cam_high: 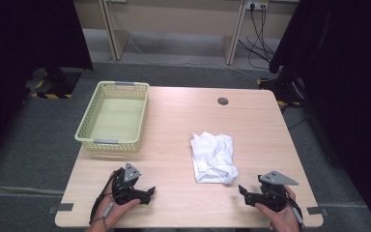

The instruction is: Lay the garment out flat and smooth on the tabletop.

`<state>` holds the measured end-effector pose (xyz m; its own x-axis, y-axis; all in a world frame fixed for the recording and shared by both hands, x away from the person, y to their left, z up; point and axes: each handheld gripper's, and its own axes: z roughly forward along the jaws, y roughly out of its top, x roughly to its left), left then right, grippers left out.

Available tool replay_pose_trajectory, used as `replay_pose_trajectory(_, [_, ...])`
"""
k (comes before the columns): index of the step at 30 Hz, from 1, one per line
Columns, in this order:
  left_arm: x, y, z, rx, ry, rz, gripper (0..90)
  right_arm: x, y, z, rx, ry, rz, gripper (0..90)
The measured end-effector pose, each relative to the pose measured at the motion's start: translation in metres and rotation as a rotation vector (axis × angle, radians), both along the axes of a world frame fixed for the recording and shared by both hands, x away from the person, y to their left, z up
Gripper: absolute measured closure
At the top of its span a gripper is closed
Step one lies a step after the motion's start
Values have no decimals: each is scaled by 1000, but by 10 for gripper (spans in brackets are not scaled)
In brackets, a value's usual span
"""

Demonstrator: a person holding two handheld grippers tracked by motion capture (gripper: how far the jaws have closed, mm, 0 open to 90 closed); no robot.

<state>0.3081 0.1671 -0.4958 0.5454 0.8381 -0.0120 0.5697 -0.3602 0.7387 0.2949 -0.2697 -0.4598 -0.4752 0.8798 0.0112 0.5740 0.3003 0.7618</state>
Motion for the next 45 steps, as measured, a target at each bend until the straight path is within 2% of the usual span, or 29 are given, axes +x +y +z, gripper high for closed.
replay_pose_trajectory(12, [0, 0, 0, 0, 0, 0, 0, 8, 27, 17, 7, -38, 70, 174])
replay_pose_trajectory(21, [0, 0, 0, 0, 0, 0, 0, 16, 39, 23, 18, -46, 96, 181])
replay_pose_trajectory(29, [0, 0, 0, 0, 0, 0, 0, 29, 53, 31, 37, -54, 123, 184])
replay_pose_trajectory(39, [0, 0, 0, 0, 0, 0, 0, 48, 83, 30, 25, -49, 195, 232])
replay_pose_trajectory(45, [0, 0, 0, 0, 0, 0, 0, 57, 102, 25, -9, -47, 231, 297])
